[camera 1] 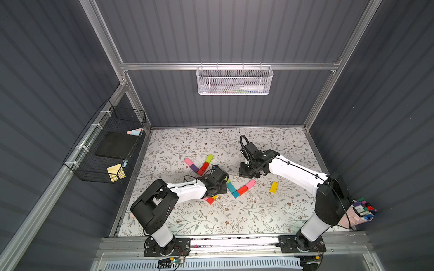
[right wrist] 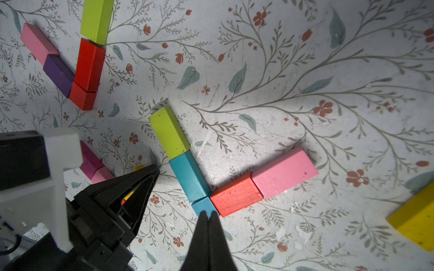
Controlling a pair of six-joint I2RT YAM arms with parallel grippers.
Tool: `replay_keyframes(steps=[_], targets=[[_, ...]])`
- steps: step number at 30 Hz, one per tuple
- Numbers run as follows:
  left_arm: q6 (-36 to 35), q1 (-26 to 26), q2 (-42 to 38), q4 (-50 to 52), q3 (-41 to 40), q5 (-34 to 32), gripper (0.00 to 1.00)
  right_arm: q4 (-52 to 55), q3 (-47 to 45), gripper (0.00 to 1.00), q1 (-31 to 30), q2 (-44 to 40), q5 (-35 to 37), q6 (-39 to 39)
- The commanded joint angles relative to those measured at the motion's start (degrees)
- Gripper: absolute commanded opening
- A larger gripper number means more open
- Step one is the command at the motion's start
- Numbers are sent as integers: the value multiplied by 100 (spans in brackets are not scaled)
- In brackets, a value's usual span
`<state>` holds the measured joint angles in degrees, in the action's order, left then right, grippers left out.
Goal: Assemble the letter v with building blocks
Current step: Assemble the building block at the center of the board.
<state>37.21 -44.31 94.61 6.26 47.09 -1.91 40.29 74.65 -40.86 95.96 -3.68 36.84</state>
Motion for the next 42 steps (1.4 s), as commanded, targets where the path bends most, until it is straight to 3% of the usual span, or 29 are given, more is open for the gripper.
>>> replay_keyframes(steps=[1, 27, 42], targets=[[-3, -50, -142, 74, -48, 59, 0, 57, 3, 0, 24, 111, -18, 16], [98, -60, -229, 270, -28, -248, 0, 62, 26, 0, 26, 133, -75, 25], [187, -58, -198, 395, 451, -435, 0, 60, -36, 0, 24, 100, -32, 25]])
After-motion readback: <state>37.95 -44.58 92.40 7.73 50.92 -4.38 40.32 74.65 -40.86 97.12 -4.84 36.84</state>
